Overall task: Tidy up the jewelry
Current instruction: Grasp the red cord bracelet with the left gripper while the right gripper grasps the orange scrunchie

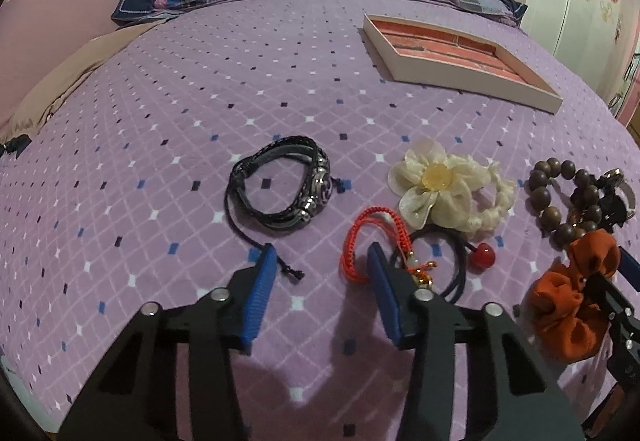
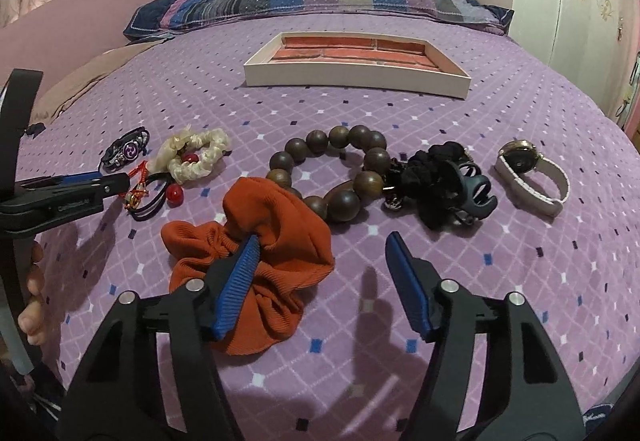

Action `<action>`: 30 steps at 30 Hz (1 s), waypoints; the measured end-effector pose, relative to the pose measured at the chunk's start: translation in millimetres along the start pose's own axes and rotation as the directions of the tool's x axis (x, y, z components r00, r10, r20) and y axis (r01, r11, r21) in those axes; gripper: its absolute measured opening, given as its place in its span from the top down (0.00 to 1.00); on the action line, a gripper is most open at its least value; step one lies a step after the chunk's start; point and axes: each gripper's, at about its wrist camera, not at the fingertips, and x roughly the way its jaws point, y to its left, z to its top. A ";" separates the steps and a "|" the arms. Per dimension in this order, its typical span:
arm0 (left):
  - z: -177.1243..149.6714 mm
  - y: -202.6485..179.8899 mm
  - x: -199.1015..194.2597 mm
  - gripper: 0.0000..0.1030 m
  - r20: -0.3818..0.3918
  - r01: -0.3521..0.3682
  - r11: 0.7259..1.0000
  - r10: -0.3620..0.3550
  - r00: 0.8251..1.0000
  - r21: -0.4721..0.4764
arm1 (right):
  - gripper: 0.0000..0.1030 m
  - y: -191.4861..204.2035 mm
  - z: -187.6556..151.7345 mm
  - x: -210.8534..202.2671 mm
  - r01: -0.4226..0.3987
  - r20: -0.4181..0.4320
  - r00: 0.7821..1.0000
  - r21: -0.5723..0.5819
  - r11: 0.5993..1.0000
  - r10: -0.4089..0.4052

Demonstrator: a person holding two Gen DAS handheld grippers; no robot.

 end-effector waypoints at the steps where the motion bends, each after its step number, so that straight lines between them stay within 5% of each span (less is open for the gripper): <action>1: 0.1 -0.1 0.7 0.59 0.001 0.000 1.000 0.000 1.000 0.000 | 0.43 0.5 0.0 0.7 -0.006 -0.002 1.000 0.000 1.000 0.006; 9: 0.3 1.5 -1.7 0.66 0.001 0.096 0.995 -0.096 0.995 -0.027 | 0.56 2.0 -0.1 2.2 -0.026 -0.010 1.000 -0.002 1.000 0.026; 12: -1.0 -8.6 -0.7 0.66 0.001 0.076 0.997 -0.076 0.997 0.012 | 0.58 2.1 -0.3 2.2 -0.029 -0.009 1.000 -0.002 1.000 0.029; 18: 1.3 -5.0 5.4 0.92 -0.006 0.063 0.998 -0.063 0.998 0.010 | 0.69 6.7 0.4 3.2 -0.030 -0.003 1.000 -0.032 0.999 0.030; 24: -2.4 -10.2 -0.2 0.97 0.023 0.053 0.998 -0.054 0.998 0.036 | 0.82 5.1 -0.2 4.0 -0.050 0.000 0.999 -0.030 0.998 0.050; 30: -7.0 -7.5 -10.9 0.97 0.041 0.084 0.996 -0.085 0.996 0.022 | 0.84 2.6 -1.2 -0.1 -0.062 0.013 0.998 -0.030 0.998 0.062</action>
